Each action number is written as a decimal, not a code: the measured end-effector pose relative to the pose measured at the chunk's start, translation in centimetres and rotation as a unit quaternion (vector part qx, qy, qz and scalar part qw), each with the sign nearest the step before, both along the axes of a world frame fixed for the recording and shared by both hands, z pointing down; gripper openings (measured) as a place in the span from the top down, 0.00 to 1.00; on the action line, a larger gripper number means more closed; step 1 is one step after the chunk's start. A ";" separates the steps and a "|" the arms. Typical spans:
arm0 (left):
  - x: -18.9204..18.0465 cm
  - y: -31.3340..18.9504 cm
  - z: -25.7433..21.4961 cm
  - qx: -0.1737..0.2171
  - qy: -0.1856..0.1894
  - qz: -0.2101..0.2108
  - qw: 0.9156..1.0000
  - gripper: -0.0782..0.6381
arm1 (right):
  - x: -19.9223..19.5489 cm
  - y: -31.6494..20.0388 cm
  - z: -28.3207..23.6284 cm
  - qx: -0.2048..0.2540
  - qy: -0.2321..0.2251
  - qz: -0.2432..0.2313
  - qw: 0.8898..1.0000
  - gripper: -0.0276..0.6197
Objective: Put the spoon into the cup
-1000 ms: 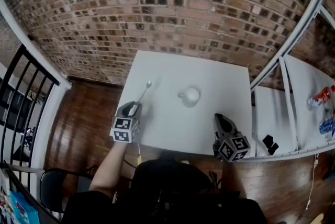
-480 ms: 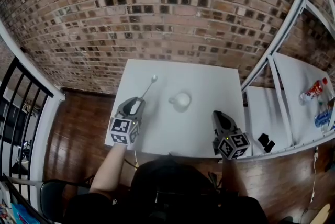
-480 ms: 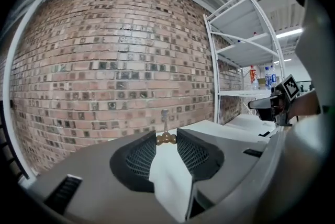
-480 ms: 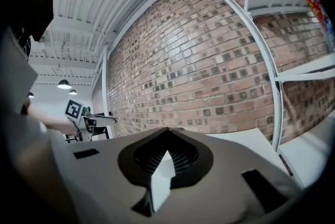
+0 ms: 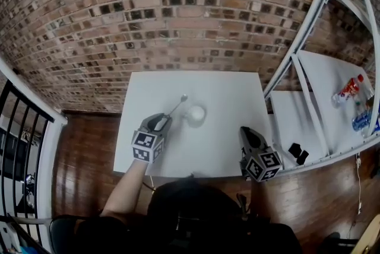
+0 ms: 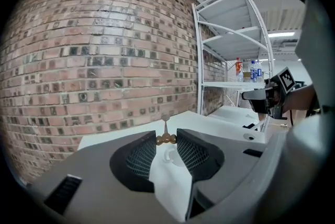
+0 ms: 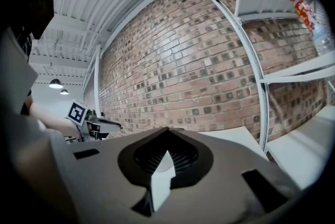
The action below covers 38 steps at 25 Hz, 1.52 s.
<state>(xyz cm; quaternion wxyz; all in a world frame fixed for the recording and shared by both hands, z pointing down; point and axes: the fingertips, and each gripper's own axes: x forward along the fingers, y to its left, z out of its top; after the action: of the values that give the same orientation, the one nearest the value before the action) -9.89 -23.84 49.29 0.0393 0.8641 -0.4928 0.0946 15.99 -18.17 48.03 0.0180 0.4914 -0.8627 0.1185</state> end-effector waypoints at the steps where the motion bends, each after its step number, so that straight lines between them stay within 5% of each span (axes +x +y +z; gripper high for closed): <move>1: 0.7 -0.1 0.7 -0.007 -0.004 0.008 1.000 0.72 | 0.3 0.3 0.3 -0.003 -0.001 0.005 1.000 0.95; 12: 5.0 -0.6 5.8 -0.066 -0.051 0.056 0.995 0.72 | 3.6 2.3 1.6 -0.015 -0.009 0.051 0.999 0.95; 38: 7.9 -5.1 8.9 -0.111 -0.057 0.054 0.991 0.72 | 6.1 2.0 1.2 -0.013 -0.004 0.081 0.997 0.95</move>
<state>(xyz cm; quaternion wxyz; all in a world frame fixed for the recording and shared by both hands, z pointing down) -1.98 -28.97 58.24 0.1019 0.8728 -0.4335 0.1998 22.10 -16.18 49.26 0.0109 0.5591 -0.8183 0.1329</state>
